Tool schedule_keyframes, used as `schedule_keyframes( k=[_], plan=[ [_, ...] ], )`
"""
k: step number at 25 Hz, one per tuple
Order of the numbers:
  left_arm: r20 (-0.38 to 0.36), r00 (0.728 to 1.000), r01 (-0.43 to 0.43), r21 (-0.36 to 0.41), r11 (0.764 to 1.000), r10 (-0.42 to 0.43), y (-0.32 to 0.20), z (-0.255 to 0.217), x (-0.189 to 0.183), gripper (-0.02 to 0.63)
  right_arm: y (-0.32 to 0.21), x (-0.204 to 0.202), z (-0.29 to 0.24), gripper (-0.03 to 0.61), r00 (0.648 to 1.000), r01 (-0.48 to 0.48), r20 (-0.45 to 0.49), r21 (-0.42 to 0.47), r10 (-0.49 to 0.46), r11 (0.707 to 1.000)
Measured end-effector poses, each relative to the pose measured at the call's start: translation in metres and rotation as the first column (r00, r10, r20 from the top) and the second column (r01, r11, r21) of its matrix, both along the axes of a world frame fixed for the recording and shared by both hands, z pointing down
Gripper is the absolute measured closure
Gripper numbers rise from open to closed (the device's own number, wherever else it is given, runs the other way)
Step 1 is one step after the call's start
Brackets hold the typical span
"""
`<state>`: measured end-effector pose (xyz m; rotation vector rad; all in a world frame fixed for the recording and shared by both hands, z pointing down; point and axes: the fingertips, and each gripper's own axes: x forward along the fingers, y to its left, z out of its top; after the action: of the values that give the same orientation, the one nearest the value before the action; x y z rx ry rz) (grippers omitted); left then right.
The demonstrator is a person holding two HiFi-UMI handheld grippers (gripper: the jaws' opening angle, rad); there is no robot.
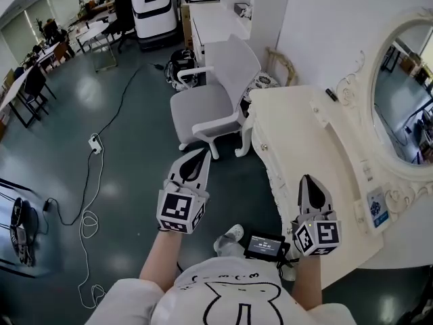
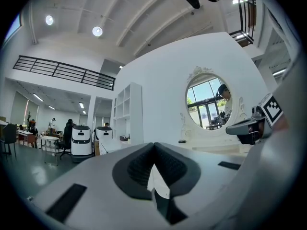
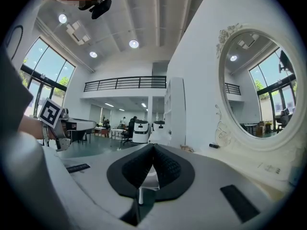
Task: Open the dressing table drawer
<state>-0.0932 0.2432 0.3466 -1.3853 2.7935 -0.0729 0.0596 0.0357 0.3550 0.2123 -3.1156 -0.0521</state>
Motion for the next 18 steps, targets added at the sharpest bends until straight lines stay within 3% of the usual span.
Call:
schedule_keyframes(
  k=[10, 18],
  plan=[
    [-0.007, 0.993, -0.12, -0.002, 0.993, 0.12, -0.102, -0.01, -0.074, 0.591, -0.081, -0.054, -0.004, 0.566, 0.995, -0.1, -0.006, -0.017, 0.1, 0.995],
    [-0.031, 0.97, -0.24, -0.012, 0.971, 0.239, -0.18, 0.003, -0.093, 0.591, -0.135, -0.057, 0.006, 0.566, 0.977, -0.21, -0.027, -0.037, 0.209, 0.977]
  ],
)
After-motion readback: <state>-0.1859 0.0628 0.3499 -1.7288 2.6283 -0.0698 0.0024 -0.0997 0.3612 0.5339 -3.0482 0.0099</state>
